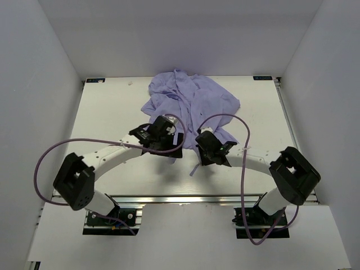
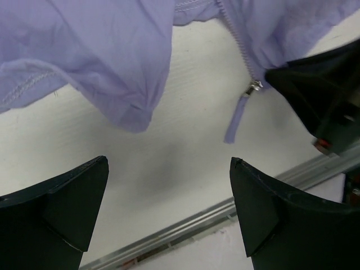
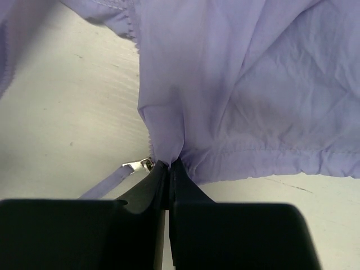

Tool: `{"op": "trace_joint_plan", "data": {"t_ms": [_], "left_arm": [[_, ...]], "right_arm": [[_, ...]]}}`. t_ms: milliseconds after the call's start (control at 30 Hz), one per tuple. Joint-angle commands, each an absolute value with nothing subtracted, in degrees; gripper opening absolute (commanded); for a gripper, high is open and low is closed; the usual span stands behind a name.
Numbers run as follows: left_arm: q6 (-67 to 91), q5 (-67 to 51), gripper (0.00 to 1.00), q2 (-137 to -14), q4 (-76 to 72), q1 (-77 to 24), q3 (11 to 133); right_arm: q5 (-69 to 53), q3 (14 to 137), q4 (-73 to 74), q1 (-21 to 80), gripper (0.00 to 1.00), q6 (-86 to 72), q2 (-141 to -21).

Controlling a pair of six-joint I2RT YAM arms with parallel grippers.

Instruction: Zip up the jacket

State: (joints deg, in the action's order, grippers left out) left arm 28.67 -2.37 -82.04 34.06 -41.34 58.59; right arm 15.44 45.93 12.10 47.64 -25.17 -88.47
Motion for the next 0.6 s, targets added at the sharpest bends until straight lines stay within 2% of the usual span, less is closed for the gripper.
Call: {"op": "trace_joint_plan", "data": {"t_ms": [0,167,267,333,367,400,467,500,533,567], "left_arm": [[25.2,2.4,0.98,-86.1,34.7,-42.7,62.0],[24.3,8.3,0.98,-96.1,39.9,-43.9,68.0],[23.7,8.6,0.92,-99.5,40.2,-43.9,69.6],[23.7,8.2,0.79,-100.9,40.4,-43.9,70.3],[23.7,7.9,0.67,-102.3,40.5,-44.0,70.6],[23.7,7.8,0.60,-102.8,40.5,-43.9,70.6],[24.1,8.0,0.52,-104.1,41.3,-43.9,70.9],[24.2,8.0,0.46,-104.4,41.4,-44.0,70.9],[24.3,8.0,0.36,-104.6,41.4,-43.9,70.9],[24.5,7.6,0.32,-104.8,41.3,-43.9,70.9]], "right_arm": [[12.8,45.2,11.8,46.6,0.00,-26.4,-85.2],[8.1,43.9,11.0,44.7,0.00,-26.0,-82.4],[6.8,43.4,11.1,43.8,0.00,-25.7,-80.8],[5.4,43.2,11.2,42.8,0.00,-25.8,-80.1],[4.3,43.2,11.2,42.5,0.00,-25.8,-79.9],[3.9,42.9,11.2,42.3,0.00,-25.8,-79.7],[3.3,42.6,11.1,42.0,0.00,-25.7,-79.3],[3.3,42.3,11.1,41.8,0.00,-25.6,-79.2],[3.1,42.1,11.0,41.6,0.00,-25.4,-79.1],[2.9,41.9,11.0,41.5,0.00,-25.4,-79.2]]}}
